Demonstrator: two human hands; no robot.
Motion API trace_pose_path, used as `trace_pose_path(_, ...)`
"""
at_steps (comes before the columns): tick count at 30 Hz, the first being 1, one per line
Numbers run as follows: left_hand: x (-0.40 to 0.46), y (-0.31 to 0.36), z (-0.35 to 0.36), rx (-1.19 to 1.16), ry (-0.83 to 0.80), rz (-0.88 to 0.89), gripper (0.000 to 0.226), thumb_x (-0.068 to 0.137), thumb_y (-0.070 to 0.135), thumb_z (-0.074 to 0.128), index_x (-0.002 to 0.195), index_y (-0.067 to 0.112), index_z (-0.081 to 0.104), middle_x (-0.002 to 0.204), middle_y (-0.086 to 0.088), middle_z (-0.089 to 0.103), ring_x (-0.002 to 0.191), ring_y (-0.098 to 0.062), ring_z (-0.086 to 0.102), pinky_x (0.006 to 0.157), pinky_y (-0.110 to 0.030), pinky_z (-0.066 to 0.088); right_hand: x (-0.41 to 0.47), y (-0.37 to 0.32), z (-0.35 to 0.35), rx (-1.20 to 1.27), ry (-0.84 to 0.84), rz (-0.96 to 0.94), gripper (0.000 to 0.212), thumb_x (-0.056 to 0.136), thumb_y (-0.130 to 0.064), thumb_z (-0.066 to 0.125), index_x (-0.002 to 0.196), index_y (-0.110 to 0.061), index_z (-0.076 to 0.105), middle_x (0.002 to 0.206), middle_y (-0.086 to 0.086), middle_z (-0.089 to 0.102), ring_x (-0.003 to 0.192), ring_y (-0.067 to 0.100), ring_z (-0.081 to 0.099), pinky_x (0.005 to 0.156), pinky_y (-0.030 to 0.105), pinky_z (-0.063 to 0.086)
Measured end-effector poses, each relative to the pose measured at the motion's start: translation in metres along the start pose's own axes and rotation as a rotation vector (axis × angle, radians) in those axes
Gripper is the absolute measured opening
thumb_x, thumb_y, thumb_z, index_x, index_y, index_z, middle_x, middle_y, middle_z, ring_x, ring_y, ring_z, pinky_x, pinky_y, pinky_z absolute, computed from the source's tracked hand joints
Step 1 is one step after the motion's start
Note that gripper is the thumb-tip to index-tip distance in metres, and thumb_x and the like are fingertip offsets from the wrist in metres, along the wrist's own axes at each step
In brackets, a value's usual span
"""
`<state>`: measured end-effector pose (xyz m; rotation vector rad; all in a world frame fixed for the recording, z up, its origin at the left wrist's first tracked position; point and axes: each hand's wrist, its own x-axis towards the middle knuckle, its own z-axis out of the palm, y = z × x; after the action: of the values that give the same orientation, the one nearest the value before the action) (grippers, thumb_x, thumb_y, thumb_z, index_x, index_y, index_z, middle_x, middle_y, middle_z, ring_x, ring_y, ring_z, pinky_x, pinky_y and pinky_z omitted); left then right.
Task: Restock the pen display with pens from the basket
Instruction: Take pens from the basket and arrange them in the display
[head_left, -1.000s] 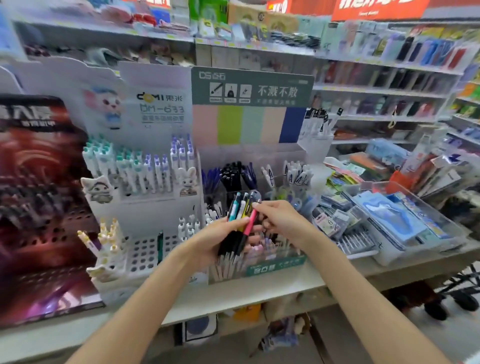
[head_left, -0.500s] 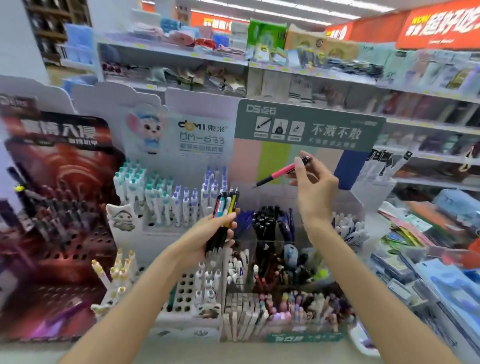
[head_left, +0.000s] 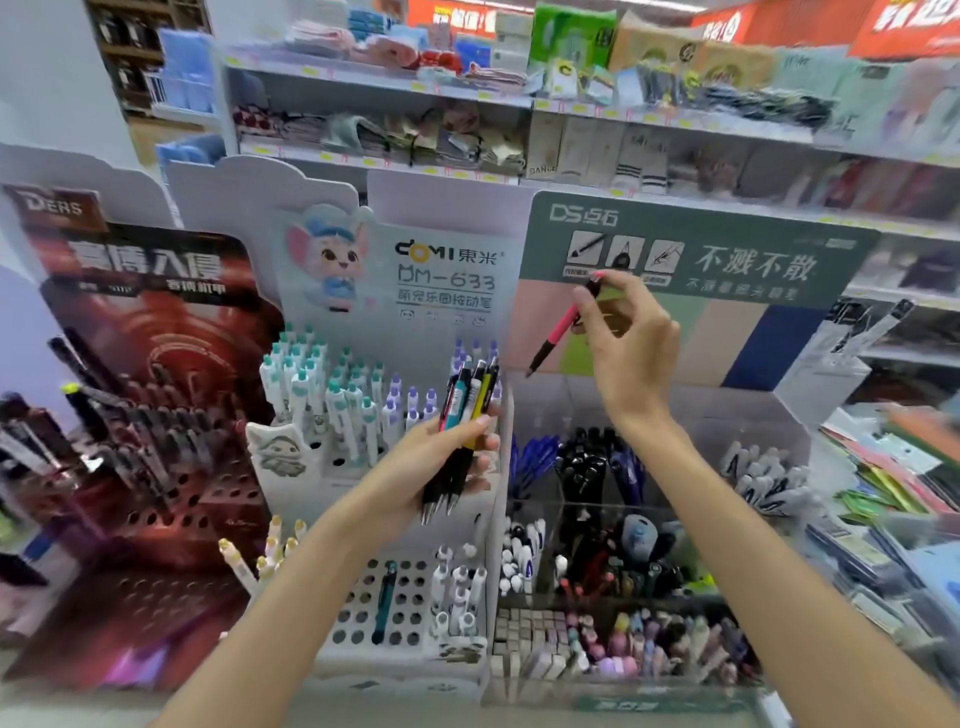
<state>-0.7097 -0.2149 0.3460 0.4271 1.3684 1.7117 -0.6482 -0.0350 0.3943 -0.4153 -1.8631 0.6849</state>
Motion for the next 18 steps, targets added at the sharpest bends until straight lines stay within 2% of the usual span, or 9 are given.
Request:
trace_pose_path(4,-0.001,0.008,0.003,-0.076,0.000,0.021,0.016,0.094,0.020,0.057,0.105,0.010,0.064,0.072,0.003,0.065,0.060,-0.009,0.059,0.058,-0.022,0.054,-0.009,0.010,0.014,-0.285,-0.397,0.088,0.035,0.085,-0.031,0.069,0.115,-0.014,0.064,0.105,0.002,0.071,0.092,0.014,0.067,0.085,0.034,0.055)
trace_pose_path(6,-0.003,0.007,0.005,-0.181,-0.007,0.038,0.014,0.094,0.020,0.057,0.101,0.010,0.063,0.072,0.002,0.063,0.059,-0.009,0.059,0.059,-0.022,0.053,-0.011,0.014,0.022,-0.316,-0.507,0.210,0.037,0.082,-0.034,0.072,0.111,-0.013,0.064,0.102,0.002,0.071,0.093,0.017,0.066,0.084,0.036,0.055)
trace_pose_path(8,-0.007,0.002,0.005,-0.282,-0.023,0.045,0.015,0.094,0.022,0.056,0.099,0.009,0.062,0.069,0.002,0.061,0.057,-0.008,0.058,0.060,-0.022,0.053,-0.011,0.018,0.026,-0.285,-0.513,0.323,0.034,0.081,-0.035,0.074,0.104,-0.012,0.065,0.094,0.000,0.068,0.089,0.017,0.065,0.081,0.033,0.053)
trace_pose_path(10,-0.010,-0.005,0.003,-0.308,-0.041,0.038,0.015,0.094,0.023,0.055,0.094,0.010,0.062,0.067,0.001,0.057,0.056,-0.008,0.057,0.063,-0.022,0.052,-0.009,0.020,0.027,-0.293,-0.520,0.360,0.030,0.080,-0.037,0.074,0.096,-0.012,0.068,0.091,0.001,0.069,0.085,0.017,0.064,0.077,0.033,0.053)
trace_pose_path(15,-0.011,-0.007,-0.002,-0.305,0.032,0.064,0.017,0.093,0.023,0.057,0.094,0.008,0.063,0.069,0.000,0.063,0.058,-0.009,0.062,0.065,-0.024,0.055,-0.009,0.019,0.034,-0.574,-0.543,0.182,0.028,0.084,-0.042,0.068,0.089,-0.015,0.073,0.089,0.001,0.072,0.084,0.023,0.065,0.067,0.031,0.051)
trace_pose_path(18,-0.010,-0.003,0.000,-0.234,0.073,0.102,0.018,0.092,0.024,0.059,0.098,0.008,0.067,0.069,0.002,0.065,0.056,-0.007,0.060,0.057,-0.022,0.055,-0.009,0.014,0.031,-0.581,-0.558,0.164,0.041,0.084,-0.055,0.062,0.095,-0.017,0.070,0.093,-0.002,0.070,0.086,0.020,0.064,0.067,0.030,0.049)
